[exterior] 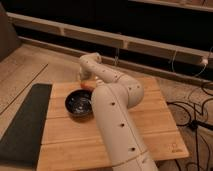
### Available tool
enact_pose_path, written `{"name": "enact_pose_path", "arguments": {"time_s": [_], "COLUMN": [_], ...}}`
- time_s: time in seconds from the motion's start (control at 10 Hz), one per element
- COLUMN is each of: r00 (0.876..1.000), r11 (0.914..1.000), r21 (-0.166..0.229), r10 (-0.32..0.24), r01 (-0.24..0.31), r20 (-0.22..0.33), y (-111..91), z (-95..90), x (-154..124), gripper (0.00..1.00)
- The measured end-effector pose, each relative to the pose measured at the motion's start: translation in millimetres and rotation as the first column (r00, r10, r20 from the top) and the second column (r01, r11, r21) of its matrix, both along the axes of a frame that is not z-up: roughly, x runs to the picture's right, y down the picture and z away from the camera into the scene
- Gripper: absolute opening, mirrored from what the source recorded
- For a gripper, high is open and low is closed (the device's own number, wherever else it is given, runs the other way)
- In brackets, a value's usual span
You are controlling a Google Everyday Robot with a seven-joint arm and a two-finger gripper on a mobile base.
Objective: Place the pepper in the ceramic bowl
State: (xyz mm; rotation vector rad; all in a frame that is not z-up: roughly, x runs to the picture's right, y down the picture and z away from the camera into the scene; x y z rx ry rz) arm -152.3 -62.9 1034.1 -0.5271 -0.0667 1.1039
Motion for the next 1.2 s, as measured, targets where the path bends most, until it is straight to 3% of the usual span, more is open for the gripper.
{"name": "enact_pose_path", "arguments": {"time_s": [0.3, 0.6, 1.2], "r00": [1.000, 1.000, 1.000], "r11": [0.9986, 0.9992, 0.9995], "r21": [0.051, 0.032, -0.019], "r10": [0.013, 0.022, -0.027], "r01": [-0.013, -0.023, 0.027], "r20": [0.003, 0.011, 0.012], "y": [-19.6, -7.4, 16.6], "z": [-11.3, -11.8, -10.4], "x": [0.7, 0.1, -6.9], "gripper": [0.00, 0.03, 0.68]}}
